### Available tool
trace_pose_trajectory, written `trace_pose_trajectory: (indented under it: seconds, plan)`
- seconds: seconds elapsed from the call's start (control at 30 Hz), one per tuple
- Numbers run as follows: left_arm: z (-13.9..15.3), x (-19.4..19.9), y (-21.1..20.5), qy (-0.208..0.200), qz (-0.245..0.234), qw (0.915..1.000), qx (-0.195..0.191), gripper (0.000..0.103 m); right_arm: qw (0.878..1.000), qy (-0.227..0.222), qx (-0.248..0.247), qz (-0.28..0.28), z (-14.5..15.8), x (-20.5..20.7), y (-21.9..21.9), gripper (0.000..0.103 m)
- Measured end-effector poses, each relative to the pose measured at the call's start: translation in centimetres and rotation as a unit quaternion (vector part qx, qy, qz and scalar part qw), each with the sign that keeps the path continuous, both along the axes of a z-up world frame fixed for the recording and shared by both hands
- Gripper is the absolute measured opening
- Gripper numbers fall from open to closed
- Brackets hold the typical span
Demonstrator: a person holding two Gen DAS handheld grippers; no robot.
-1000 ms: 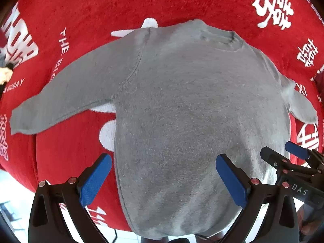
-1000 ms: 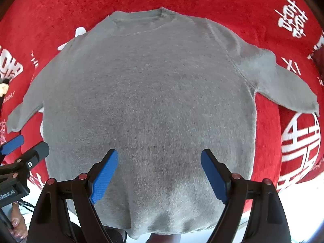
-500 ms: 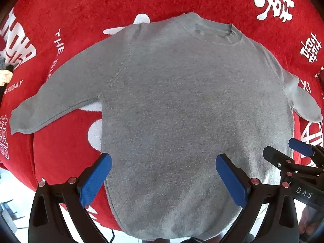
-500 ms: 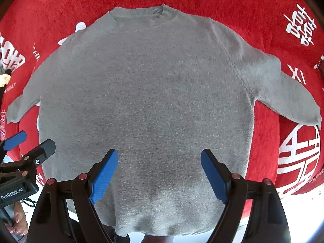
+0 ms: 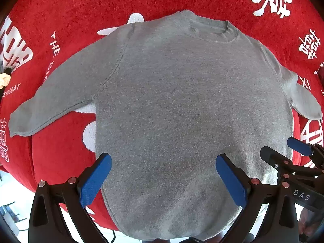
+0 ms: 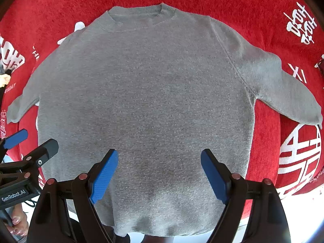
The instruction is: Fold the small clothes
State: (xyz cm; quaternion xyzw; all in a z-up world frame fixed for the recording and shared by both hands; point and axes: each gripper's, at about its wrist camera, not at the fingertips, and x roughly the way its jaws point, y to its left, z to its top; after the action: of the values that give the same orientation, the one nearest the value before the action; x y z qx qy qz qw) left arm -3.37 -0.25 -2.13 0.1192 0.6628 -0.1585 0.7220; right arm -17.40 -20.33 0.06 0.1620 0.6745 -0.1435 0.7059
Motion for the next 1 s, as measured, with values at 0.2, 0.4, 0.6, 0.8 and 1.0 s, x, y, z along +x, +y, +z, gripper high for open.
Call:
trace_pose_trajectory:
  seconds: [0.2,0.4,0.6,0.8,1.0]
  plan:
    - [-0.1,0.1,0.0,0.001,-0.002,1.0000,0.000,0.103,1.000,0.001,0.001,0.002,-0.2,0.2,0.0,0.086]
    - [-0.2,0.2,0.2,0.003,0.001,1.0000,-0.001,0.103,1.000,0.003,0.000,0.004,-0.3,0.6,0.1,0.086]
    - [-0.4,0.5,0.3,0.004,0.002,1.0000,0.002,0.103,1.000,0.007,0.002,0.006,-0.5,0.8,0.1,0.086]
    - [-0.5,0.7,0.6,0.005,0.003,1.0000,0.002,0.103,1.000,0.010,0.002,0.009,-0.8,1.3,0.4,0.086]
    - [-0.6,0.9,1.0,0.006,0.008,1.0000,-0.001,0.103,1.000,0.011,-0.001,0.016,-1.0,2.0,0.9,0.086]
